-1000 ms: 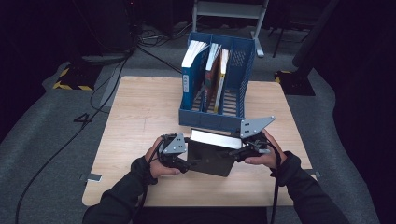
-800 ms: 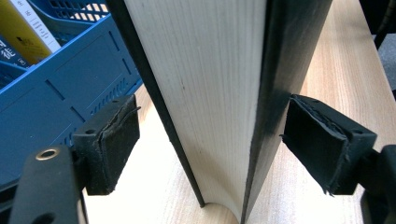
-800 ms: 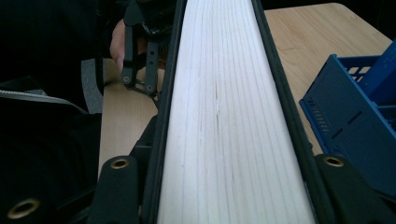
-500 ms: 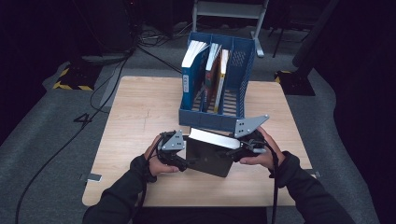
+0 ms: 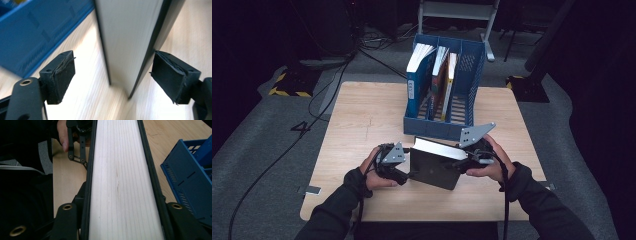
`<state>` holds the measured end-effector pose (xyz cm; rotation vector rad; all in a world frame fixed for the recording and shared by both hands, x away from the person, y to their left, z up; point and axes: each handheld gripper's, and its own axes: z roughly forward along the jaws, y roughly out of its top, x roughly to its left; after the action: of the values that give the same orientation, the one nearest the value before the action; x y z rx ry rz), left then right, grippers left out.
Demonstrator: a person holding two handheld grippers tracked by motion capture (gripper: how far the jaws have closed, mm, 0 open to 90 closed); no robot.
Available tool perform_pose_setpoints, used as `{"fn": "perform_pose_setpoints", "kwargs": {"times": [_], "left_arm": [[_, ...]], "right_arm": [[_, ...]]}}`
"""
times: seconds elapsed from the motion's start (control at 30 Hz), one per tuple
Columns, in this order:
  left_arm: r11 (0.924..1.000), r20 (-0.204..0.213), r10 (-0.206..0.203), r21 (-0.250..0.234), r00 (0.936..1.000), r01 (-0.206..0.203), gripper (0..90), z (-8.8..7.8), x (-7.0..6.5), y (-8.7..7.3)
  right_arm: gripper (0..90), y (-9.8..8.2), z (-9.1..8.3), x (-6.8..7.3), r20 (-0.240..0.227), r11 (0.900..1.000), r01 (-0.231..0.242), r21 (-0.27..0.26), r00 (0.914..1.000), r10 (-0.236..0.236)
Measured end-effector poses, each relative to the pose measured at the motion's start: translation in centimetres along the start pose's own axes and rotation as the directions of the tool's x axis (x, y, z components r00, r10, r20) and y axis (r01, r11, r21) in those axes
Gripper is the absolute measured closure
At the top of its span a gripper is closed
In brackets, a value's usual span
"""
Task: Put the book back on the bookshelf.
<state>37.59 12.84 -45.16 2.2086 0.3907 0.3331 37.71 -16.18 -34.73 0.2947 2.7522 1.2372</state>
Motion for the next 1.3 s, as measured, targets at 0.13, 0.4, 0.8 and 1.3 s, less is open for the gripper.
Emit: {"fn": "perform_pose_setpoints", "kwargs": {"times": [0.13, 0.4, 0.8, 1.3], "left_arm": [[0.9963, -0.092, -0.058, 0.058, 0.9941, 0.063, 20.2, -1.1, -0.2, -2.1], [0.9830, -0.126, -0.128, 0.116, 0.9837, 0.143, 21.8, -1.5, -0.6, -4.9], [0.9705, -0.164, -0.138, 0.174, 0.9767, 0.167, 16.9, -0.2, 0.2, -5.9], [0.9565, -0.117, -0.232, 0.152, 0.9655, 0.249, 15.6, 0.1, 0.6, -6.6]], "right_arm": [[52.2, -0.1, -0.1, 0.3, 0.020, 1.000, -0.018, -0.007, 0.9996, 0.018], [52.8, -0.2, -0.3, 0.0, 0.030, 0.999, -0.052, -0.017, 0.9982, 0.052], [53.0, -0.9, -1.8, -0.5, 0.110, 0.996, -0.084, -0.016, 0.9903, 0.085], [53.2, -2.5, -6.8, -1.4, 0.245, 0.988, -0.150, -0.031, 0.9575, 0.153]]}}
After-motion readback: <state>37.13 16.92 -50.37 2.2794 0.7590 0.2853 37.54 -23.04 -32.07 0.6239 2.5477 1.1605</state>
